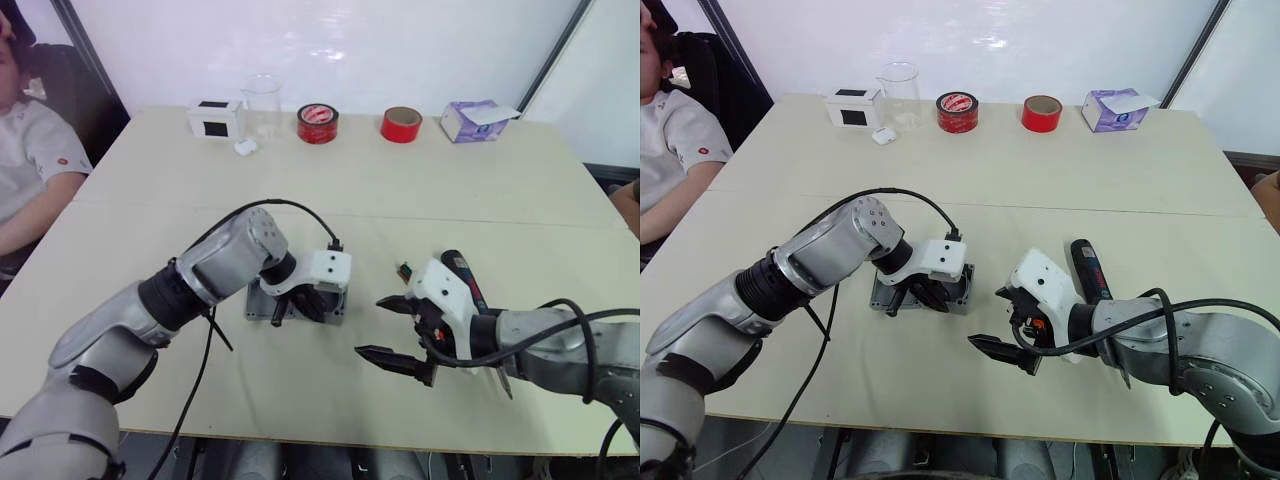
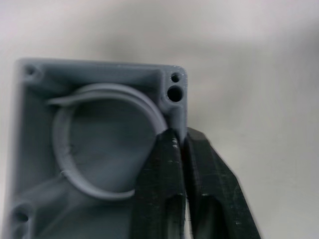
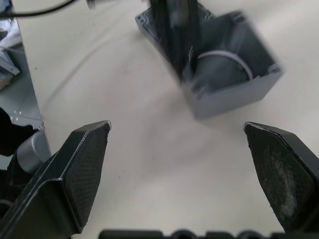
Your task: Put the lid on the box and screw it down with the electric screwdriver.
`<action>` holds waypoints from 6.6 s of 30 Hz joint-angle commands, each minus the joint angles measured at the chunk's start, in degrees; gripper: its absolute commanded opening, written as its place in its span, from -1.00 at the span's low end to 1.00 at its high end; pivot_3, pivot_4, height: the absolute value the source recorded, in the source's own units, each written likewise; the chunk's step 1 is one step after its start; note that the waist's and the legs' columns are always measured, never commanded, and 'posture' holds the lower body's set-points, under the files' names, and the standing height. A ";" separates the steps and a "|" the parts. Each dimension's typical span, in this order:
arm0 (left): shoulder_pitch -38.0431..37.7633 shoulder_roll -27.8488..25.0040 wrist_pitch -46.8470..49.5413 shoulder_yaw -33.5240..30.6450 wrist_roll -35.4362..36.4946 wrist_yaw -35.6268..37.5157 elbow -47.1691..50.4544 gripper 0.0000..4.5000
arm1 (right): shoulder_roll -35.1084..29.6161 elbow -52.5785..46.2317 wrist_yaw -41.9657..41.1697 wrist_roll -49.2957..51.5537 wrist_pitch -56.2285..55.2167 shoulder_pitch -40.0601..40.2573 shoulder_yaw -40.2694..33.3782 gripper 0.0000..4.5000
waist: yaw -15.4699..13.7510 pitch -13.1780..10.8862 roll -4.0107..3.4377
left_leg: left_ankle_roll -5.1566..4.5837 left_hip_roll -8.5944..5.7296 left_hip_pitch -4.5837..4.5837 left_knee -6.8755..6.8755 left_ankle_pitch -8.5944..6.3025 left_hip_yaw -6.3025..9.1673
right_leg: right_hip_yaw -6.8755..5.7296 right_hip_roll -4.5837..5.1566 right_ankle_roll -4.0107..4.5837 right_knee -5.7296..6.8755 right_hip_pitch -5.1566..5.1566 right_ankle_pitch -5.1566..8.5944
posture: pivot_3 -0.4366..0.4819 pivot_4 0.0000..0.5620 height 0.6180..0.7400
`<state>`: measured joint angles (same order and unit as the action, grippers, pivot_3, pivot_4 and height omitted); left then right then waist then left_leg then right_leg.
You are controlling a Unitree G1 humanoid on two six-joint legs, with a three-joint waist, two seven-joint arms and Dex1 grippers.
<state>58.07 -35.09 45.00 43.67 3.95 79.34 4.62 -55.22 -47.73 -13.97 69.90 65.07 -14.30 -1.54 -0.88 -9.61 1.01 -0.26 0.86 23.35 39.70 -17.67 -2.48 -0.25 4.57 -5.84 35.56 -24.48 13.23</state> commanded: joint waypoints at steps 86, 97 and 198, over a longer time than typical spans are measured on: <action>-15.20 -6.67 47.50 -38.53 77.11 -100.07 -2.79 -0.01 | 4.42 4.36 -22.19 -21.85 -10.97 -5.97 7.60 1.00 | 0.30 -0.07 0.11 | 0.19 -0.04 -0.05 0.38 0.10 0.24 | -0.04 0.35 -0.25 0.75 -0.05 0.15 | -0.05 -0.47 1.00; -17.17 -3.19 47.50 -34.77 80.75 -111.31 -4.98 -0.24 | 6.81 3.06 -19.32 -21.21 -9.94 -4.34 6.62 1.00 | 0.01 0.00 0.03 | 0.26 -0.28 -0.28 0.37 0.14 0.24 | -0.05 0.43 -0.23 0.75 0.25 0.15 | -0.05 -0.47 1.00; -11.96 3.70 4.45 -37.14 32.06 -30.51 -1.22 -0.99 | 11.83 13.13 -2.25 -108.04 -76.51 17.96 16.35 -0.93 | 1.48 -0.10 0.06 | 0.68 -0.12 -0.05 0.06 0.37 -0.12 | 0.05 0.08 -0.27 0.52 -0.17 0.10 | -0.05 -0.47 1.00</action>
<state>45.17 -30.63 51.08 4.75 37.14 46.06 0.70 -44.40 -34.16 -17.25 -35.59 -10.62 4.07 15.34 0.60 -9.71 1.07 0.38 0.75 23.30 39.76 -17.32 -2.60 -0.19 4.65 -6.10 36.08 -24.64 13.34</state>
